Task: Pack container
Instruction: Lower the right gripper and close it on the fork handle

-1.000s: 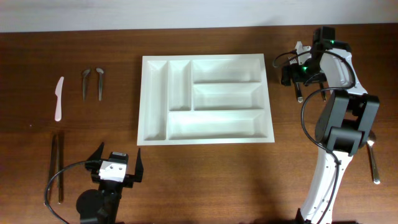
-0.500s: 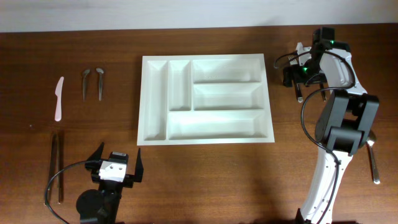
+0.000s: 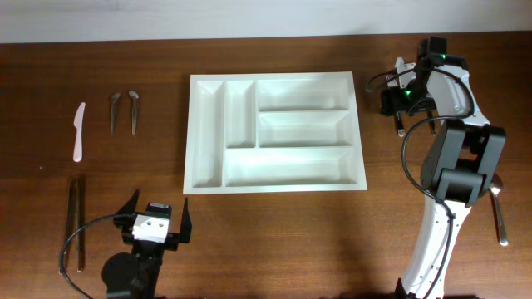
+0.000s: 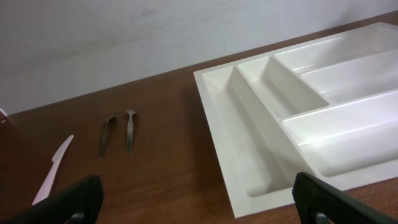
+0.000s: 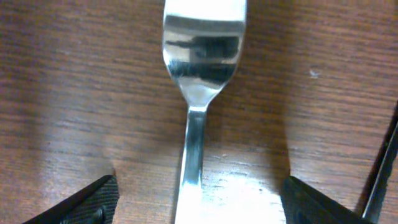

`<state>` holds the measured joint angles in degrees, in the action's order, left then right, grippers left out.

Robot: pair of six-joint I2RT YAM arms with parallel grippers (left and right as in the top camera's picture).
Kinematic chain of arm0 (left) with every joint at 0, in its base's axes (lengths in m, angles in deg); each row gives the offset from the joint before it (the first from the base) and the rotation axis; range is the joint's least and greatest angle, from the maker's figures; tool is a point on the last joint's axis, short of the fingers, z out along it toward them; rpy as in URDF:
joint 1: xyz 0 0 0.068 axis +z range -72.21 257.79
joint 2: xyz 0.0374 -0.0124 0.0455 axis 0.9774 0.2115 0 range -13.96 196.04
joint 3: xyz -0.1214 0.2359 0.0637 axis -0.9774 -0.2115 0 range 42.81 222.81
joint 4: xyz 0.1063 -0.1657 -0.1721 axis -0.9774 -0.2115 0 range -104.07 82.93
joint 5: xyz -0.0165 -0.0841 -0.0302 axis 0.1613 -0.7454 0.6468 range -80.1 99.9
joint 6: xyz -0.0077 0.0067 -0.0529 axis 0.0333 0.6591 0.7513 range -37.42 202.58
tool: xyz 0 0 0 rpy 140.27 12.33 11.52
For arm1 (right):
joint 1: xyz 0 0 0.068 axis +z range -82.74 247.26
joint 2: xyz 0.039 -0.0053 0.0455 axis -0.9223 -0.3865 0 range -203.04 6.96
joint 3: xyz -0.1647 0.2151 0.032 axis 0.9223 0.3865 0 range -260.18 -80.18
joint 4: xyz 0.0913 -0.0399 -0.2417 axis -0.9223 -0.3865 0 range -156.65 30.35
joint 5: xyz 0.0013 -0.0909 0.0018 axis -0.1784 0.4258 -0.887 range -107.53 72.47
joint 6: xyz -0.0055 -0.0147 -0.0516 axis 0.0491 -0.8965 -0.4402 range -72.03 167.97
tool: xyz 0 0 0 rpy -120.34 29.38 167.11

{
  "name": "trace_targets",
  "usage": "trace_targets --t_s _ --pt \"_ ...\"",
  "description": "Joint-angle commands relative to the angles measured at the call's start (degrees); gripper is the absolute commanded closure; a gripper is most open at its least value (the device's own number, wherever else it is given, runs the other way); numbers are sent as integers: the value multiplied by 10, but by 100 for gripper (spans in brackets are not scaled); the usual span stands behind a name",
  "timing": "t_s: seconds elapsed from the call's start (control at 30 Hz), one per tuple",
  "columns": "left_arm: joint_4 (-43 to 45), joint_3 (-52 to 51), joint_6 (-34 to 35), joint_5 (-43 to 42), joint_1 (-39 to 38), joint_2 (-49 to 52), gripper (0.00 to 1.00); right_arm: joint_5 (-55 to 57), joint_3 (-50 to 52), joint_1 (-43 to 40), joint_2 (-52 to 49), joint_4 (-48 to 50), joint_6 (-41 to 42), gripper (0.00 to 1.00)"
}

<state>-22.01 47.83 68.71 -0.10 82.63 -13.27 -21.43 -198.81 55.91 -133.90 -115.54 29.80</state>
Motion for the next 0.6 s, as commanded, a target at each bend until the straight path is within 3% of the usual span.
trace_targets --t_s 0.0,0.07,0.17,0.3,0.57 --pt "0 -3 1 4 -3 -1 1 0 -6 2 -20 8 0 17" --pt "0 -3 2 4 -3 -1 1 0 -6 2 -20 14 0 23" --pt "0 -3 2 4 -3 -1 1 -2 -6 2 -20 22 0 45" --pt "0 -3 1 4 -3 -1 1 -10 -6 2 -20 33 0 52" --pt "0 -3 1 4 -3 -1 1 -10 -6 2 -20 41 0 82"
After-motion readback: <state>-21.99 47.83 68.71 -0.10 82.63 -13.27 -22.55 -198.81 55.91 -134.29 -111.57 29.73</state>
